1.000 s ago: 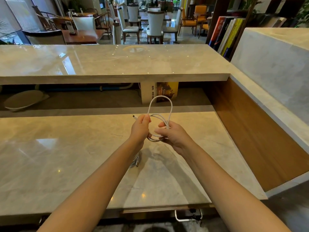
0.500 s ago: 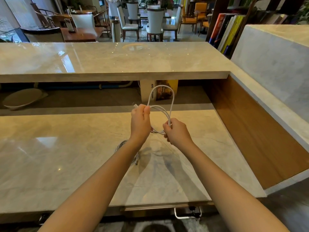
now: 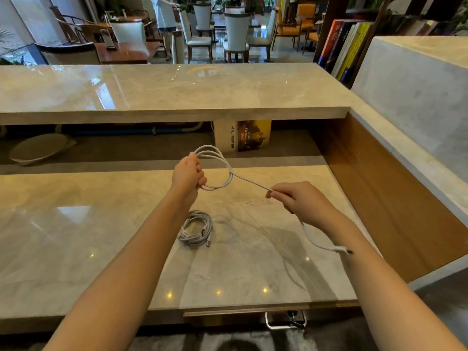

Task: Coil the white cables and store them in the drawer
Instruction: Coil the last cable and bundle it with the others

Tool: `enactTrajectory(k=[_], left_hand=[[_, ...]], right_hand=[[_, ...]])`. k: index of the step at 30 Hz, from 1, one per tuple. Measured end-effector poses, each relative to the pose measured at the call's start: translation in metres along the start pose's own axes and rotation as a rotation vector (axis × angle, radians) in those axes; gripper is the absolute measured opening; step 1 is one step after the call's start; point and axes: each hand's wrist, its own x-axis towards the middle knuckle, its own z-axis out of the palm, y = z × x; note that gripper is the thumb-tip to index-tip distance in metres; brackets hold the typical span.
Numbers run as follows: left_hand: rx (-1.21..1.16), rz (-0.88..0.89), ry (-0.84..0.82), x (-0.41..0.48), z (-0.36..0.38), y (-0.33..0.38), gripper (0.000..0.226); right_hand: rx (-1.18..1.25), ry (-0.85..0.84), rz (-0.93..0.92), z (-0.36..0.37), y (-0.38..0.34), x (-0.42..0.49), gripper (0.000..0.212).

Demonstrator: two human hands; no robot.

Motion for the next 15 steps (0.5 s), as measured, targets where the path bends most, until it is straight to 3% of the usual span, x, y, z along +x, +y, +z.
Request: enactTrajectory(k=[5, 9, 12, 15], left_hand=[[-0.289, -0.105, -0.012, 0.002, -0.008, 0.021, 0.034], [-0.714, -0.246, -0.187, -0.006, -0.004, 0.022, 0.036], [-0.815, -0.286, -0.354, -0.017, 0.004, 0.020, 0.039], [-0.764, -0.238, -0.462, -0.029, 0.012, 0.018, 0.037]], right_hand=[[-0.087, 0.272, -0.133, 0.020, 0.030, -0.011, 0.027], [-0.223, 0.411, -0.181, 0.056, 0.029, -0.012, 0.030], [-0.103, 0.206, 0.072, 0.068, 0.021, 0.001, 0.024], [0.496, -0.044, 0.282, 0.056, -0.004, 0.013, 0.028]])
